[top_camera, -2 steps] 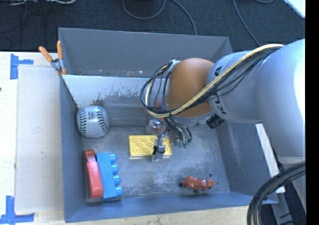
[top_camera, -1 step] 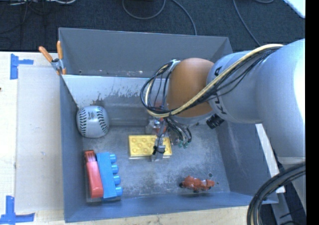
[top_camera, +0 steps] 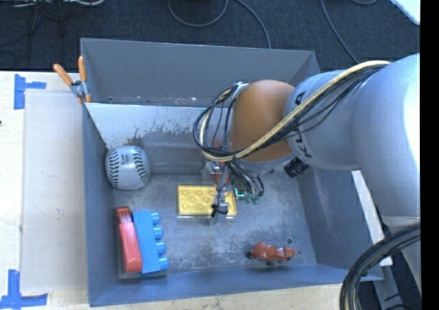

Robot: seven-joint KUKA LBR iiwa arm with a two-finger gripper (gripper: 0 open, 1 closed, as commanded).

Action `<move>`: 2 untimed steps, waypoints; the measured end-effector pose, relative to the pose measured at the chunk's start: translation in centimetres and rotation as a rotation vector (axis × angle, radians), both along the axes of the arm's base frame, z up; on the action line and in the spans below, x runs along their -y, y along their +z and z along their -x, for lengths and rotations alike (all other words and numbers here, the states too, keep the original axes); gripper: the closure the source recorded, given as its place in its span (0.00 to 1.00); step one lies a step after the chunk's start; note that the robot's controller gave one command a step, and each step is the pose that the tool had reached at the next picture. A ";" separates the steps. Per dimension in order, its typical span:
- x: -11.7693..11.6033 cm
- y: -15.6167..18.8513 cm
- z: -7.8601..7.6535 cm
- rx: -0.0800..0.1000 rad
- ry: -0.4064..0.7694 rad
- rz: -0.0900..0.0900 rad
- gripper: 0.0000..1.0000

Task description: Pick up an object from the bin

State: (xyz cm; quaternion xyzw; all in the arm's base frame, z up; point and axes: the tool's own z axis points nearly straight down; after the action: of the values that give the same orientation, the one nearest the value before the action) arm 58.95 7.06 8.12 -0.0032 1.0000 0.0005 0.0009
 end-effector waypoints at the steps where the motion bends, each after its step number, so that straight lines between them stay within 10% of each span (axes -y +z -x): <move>1: 0.0 0.0 0.0 0.000 -0.001 0.000 1.00; 2: 0.0 0.0 0.0 0.000 -0.002 0.000 1.00</move>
Offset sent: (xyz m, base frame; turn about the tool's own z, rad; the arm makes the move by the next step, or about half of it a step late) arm 0.0000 0.0000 0.0000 0.0000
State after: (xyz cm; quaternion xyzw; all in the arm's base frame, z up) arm 58.96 7.06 8.16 -0.0023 1.0000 0.0005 0.0010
